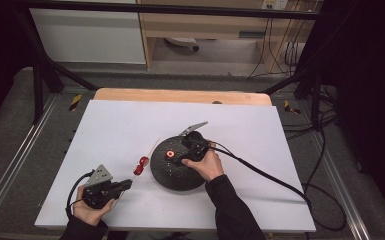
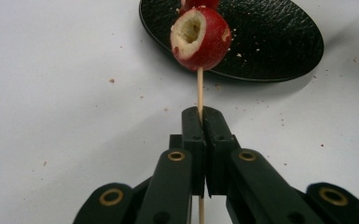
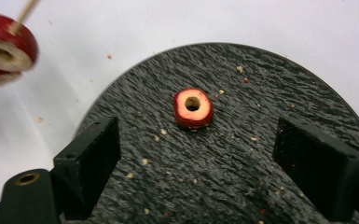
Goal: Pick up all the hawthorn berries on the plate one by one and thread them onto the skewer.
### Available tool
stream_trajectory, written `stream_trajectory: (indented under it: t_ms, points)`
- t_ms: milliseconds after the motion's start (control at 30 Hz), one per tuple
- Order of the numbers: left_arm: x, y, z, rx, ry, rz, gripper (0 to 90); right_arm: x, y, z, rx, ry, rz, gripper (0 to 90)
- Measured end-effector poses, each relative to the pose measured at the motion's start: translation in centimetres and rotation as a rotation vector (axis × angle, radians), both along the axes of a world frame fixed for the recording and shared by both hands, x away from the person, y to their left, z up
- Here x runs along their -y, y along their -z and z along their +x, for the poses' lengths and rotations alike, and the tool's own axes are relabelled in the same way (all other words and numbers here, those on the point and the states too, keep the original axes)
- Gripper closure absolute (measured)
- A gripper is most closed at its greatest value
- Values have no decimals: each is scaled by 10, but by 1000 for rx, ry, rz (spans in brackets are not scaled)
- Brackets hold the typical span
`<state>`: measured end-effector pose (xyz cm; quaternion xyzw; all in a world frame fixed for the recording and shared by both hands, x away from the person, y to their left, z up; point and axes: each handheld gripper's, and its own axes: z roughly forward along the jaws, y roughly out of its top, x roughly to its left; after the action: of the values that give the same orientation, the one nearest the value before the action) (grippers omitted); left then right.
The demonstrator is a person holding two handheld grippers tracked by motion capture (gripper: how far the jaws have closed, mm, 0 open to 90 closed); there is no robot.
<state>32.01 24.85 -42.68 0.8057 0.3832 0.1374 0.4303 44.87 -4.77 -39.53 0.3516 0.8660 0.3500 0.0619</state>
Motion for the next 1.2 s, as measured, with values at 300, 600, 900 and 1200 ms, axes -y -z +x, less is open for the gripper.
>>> stream_trajectory:
  t_ms: [300, 600, 900, 1200]
  points:
    - [0, 0, 2, 1, -4, 4, 881, -16, 2, 16, -27, -45, -80, 296]
    - [1, 1, 3, -3, -10, 3, 881, -28, 5, 31, -80, -83, -138, 421]
    - [0, 2, 4, -6, -16, 9, 881, -36, 13, 42, -120, -92, -141, 500]
    - [1, 2, 4, -8, -11, 12, 881, -36, 18, 47, -177, -102, -122, 591]
